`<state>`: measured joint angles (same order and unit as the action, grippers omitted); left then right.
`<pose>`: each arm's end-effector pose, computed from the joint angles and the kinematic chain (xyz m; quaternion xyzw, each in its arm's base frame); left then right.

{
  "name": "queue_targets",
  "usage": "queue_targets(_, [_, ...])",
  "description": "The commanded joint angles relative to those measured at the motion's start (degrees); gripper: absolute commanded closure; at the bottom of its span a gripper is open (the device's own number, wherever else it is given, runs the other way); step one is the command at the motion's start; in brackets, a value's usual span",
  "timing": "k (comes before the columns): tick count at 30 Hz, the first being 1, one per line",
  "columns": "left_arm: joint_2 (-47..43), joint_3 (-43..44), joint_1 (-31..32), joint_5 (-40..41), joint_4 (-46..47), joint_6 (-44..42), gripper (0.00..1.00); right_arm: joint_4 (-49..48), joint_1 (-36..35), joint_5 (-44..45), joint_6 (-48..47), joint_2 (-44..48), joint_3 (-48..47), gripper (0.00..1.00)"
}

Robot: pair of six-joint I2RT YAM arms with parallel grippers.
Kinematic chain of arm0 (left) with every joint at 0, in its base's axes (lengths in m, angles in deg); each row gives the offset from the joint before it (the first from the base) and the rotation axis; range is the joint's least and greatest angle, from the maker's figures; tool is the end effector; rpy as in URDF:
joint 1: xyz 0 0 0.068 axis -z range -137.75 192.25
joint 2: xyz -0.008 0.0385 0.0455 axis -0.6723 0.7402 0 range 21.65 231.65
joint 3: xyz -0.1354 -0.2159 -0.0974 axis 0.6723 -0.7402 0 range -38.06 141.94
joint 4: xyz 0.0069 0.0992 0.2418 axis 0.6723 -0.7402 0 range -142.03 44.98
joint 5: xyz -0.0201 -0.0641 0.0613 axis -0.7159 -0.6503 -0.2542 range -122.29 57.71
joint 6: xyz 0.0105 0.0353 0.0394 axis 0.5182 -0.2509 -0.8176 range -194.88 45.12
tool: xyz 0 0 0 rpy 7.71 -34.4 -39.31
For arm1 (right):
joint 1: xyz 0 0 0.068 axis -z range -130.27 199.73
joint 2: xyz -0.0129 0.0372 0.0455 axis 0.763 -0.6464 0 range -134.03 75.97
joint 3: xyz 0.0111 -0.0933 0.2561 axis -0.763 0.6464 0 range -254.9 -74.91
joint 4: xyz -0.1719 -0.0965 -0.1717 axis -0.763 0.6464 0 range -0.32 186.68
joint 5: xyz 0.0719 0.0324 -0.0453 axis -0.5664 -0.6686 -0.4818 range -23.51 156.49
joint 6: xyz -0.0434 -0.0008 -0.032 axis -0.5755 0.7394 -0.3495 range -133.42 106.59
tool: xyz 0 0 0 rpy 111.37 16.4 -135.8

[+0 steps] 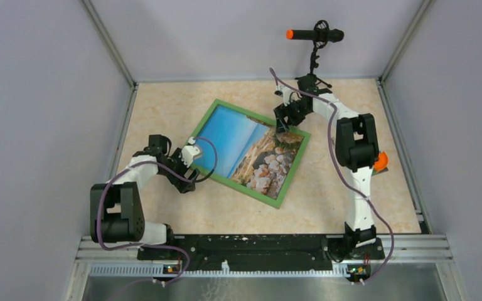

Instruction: Take the photo out of the frame

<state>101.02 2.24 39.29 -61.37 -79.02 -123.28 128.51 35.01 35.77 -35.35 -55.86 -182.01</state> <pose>0.2305 -0.0054 0.1645 0.4039 0.8689 -0.1621 0.2360 0.4696 0.1421 0.1687 -0.3528 0.8720 0.2435 0.2364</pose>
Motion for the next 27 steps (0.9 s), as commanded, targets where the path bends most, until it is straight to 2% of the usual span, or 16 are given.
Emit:
queue_targets(1, [3.13,3.78,0.14,-0.08,5.13,3.58,0.04,4.72,0.61,-2.77,0.49,3.93,9.1,0.22])
queue_targets(12, [13.83,11.16,0.36,-2.73,9.08,8.45,0.06,3.96,0.65,-6.79,3.75,16.61,26.97,0.24])
queue_targets(21, [23.45,18.43,2.77,-7.01,12.03,12.96,0.07,5.33,-1.07,-10.31,6.9,23.16,38.34,0.26])
queue_targets(27, [27.98,23.27,8.39,-6.01,13.01,16.17,0.07,6.33,-6.01,-9.16,7.8,25.76,41.8,0.27])
